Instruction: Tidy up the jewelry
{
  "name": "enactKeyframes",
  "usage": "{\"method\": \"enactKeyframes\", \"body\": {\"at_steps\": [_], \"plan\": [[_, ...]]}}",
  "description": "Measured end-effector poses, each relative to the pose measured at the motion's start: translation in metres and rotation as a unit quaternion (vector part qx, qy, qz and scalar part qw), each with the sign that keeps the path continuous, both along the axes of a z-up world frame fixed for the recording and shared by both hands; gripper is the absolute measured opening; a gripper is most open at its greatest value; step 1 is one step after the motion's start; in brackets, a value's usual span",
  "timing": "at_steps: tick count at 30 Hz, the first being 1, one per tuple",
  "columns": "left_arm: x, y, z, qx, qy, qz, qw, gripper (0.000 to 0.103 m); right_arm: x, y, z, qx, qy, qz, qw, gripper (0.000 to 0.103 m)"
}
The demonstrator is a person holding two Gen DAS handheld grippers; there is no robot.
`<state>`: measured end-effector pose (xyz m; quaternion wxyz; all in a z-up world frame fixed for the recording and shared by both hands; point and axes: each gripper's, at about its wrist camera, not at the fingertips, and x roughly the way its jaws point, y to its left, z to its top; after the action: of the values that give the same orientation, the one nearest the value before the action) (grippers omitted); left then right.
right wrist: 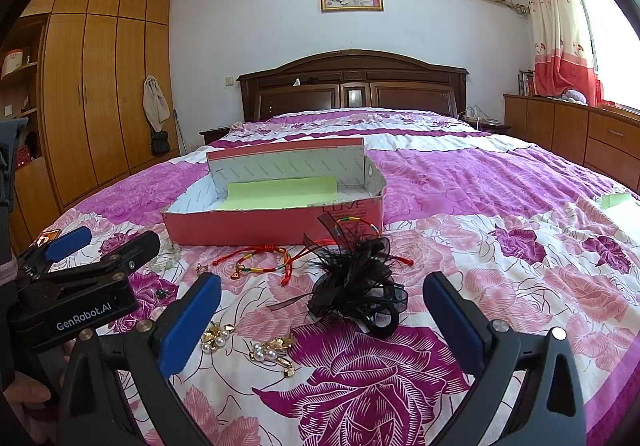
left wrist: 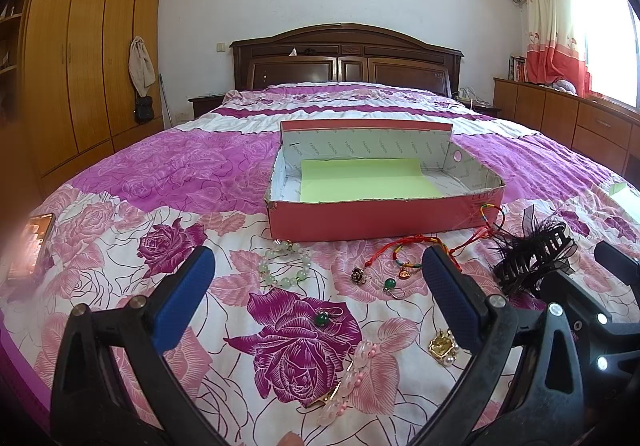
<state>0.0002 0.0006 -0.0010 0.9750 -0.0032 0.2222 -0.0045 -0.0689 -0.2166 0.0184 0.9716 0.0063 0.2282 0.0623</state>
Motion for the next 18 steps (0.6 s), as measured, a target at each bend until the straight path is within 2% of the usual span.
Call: {"method": "enactKeyframes", "body": {"at_steps": [18], "plan": [[0.0000,0.0003,-0.0001,0.000,0.000,0.000,1.0000,0.097,-0.0004,-0.0005,0.0003,0.000,-0.001,0.000,1.000,0.103]]}}
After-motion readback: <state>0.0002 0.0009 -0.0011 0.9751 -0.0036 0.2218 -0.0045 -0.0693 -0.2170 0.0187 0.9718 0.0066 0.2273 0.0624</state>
